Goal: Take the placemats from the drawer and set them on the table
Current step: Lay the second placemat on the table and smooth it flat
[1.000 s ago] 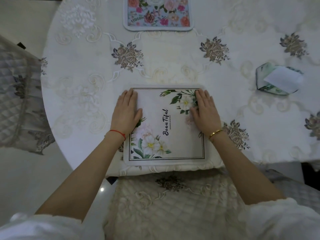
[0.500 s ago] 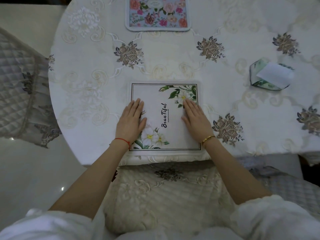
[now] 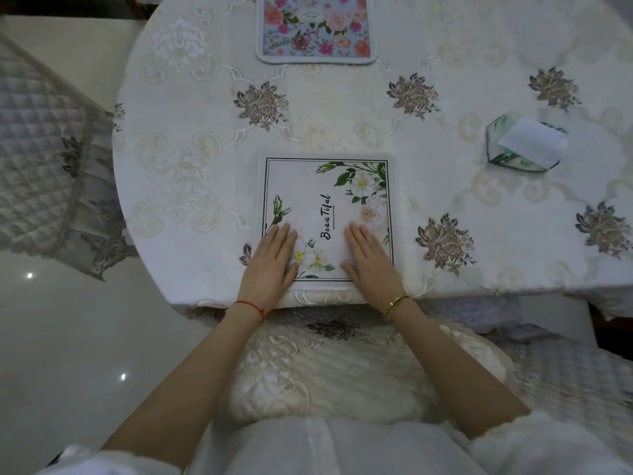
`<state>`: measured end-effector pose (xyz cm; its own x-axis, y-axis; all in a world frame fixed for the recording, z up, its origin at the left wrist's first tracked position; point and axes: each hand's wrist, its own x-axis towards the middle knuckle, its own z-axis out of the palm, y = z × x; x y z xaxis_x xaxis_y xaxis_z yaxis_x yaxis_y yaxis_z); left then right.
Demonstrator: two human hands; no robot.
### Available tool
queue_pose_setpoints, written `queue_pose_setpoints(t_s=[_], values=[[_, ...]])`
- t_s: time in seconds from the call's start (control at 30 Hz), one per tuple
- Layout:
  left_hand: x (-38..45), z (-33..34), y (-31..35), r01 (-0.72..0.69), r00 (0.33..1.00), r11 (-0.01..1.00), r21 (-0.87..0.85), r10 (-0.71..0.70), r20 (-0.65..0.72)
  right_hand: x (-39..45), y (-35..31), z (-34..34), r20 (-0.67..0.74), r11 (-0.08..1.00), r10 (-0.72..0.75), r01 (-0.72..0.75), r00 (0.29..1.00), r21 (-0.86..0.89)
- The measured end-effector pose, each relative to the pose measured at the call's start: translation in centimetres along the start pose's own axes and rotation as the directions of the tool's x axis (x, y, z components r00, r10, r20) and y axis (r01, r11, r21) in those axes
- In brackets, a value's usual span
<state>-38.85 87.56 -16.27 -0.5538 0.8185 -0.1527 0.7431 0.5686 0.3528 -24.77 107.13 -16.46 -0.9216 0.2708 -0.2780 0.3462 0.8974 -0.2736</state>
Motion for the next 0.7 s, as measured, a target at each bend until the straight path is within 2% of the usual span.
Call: queue_pose_setpoints(t_s=[0.23,0.37,0.43,0.57,0.7], values=[[-1.7,-0.3,-1.9,0.097,0.995,0.995,0.032,-0.097,-0.003,-3.1,3.9,-0.6,0.012,0.996,0.074,-0.073,0.997,-0.048],[-2.4,-0.9,-2.2,0.152,0.988,0.988,-0.04,-0.153,-0.034,-4.6,5.1,-1.1,-0.015,0.987,0.151,-0.151,0.988,-0.05],[-2.5,-1.1,-1.7,0.12,0.991,0.992,-0.045,-0.122,-0.048,-4.5,4.4,-1.4,-0.032,0.991,0.13,-0.13,0.991,-0.014],[-2.0,-0.8,0.0,0.013,1.0,0.999,-0.031,-0.013,-0.011,-3.3,1.6,-1.2,-0.022,1.0,-0.022,0.022,1.0,0.002],[-2.3,-0.2,0.4,0.015,1.0,1.0,-0.024,-0.015,0.011,-3.6,1.6,-0.6,-0.022,1.0,-0.009,0.01,1.0,0.018]])
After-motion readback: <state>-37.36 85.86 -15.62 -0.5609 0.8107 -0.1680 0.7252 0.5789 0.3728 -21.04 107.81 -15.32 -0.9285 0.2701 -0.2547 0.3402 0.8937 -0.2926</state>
